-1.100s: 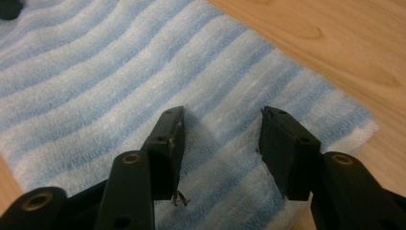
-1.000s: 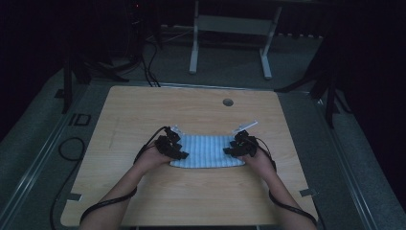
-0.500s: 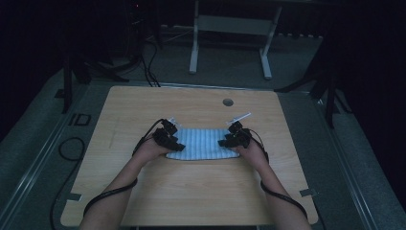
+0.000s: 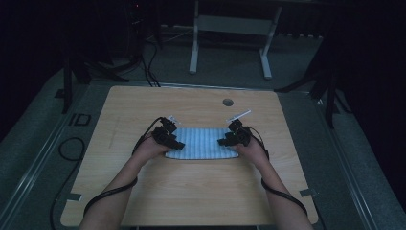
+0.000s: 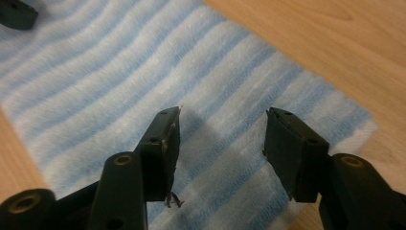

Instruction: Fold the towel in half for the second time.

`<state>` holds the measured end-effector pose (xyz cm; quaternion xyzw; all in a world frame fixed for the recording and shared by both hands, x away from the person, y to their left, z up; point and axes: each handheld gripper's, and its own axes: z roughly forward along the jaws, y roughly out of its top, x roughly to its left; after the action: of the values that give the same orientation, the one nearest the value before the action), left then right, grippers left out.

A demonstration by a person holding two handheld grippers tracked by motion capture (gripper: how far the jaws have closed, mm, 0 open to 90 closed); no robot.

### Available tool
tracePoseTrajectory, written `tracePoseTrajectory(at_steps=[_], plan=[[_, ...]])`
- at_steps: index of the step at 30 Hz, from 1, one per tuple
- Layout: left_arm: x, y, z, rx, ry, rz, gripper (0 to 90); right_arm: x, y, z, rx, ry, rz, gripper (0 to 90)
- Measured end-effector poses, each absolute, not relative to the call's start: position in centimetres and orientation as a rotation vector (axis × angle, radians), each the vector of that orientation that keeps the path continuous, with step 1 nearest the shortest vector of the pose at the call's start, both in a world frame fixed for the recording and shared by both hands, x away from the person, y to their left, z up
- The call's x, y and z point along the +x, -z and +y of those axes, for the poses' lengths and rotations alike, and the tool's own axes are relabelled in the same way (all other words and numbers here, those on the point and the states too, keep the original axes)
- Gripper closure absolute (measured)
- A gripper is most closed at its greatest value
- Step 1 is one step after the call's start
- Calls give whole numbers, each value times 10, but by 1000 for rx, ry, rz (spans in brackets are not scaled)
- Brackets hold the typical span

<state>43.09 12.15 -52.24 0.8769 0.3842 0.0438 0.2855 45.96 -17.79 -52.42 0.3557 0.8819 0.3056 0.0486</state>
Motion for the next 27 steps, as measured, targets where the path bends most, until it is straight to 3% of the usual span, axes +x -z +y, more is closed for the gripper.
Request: tracePoseTrajectory(at_steps=[6,9,15,17,27], plan=[[425,521,122,2297,-94,1031,311,452,517,-180,1063,-991,2679,343],[421,521,121,2304,-112,1018,171,444,517,-184,1015,-1019,2668,175],[413,518,122,2277,-150,1009,106,436,519,-188,983,-1054,2641,123],[412,519,123,2260,-144,1009,24,434,520,-191,969,-1074,2629,121],[398,519,139,2211,-241,1054,15,424,520,-204,972,-1080,2568,117]])
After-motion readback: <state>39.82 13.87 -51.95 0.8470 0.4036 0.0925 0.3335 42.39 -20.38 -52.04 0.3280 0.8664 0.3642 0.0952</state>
